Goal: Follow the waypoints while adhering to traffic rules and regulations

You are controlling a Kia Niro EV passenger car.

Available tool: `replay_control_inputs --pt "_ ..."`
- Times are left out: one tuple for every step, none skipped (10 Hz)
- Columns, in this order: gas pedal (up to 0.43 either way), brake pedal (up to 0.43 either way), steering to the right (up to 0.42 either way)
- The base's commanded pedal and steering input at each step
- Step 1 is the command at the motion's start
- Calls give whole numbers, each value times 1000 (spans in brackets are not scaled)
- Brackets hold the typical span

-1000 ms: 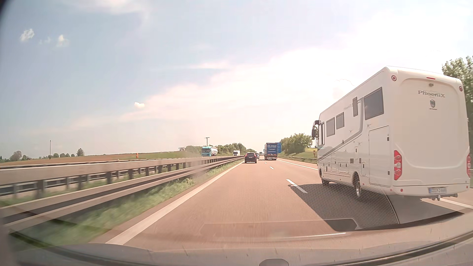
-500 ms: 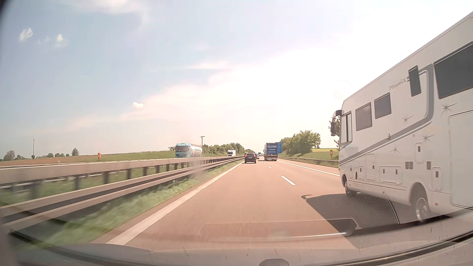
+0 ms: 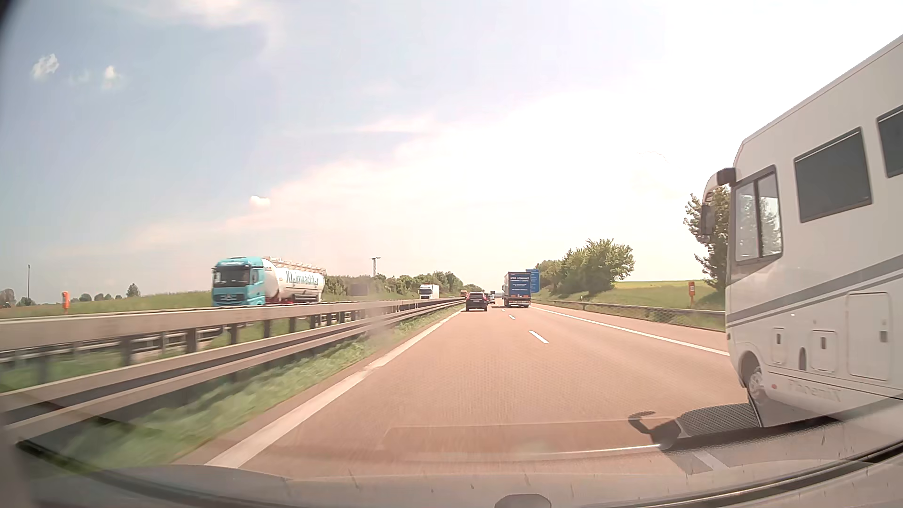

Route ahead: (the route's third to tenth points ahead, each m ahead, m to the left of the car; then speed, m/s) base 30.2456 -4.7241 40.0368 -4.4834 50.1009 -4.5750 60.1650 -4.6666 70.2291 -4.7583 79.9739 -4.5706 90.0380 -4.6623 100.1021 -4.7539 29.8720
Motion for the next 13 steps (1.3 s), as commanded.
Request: replay_control_inputs --pt "358 0 2" --pt "358 0 2" --pt "358 0 2" --pt "358 0 2" --pt "358 0 2" --pt "358 0 1" --pt "358 0 1" --pt "358 0 1" --pt "350 0 1" --pt "339 0 1" --pt "331 0 1" --pt "331 0 1" --pt "331 0 1"
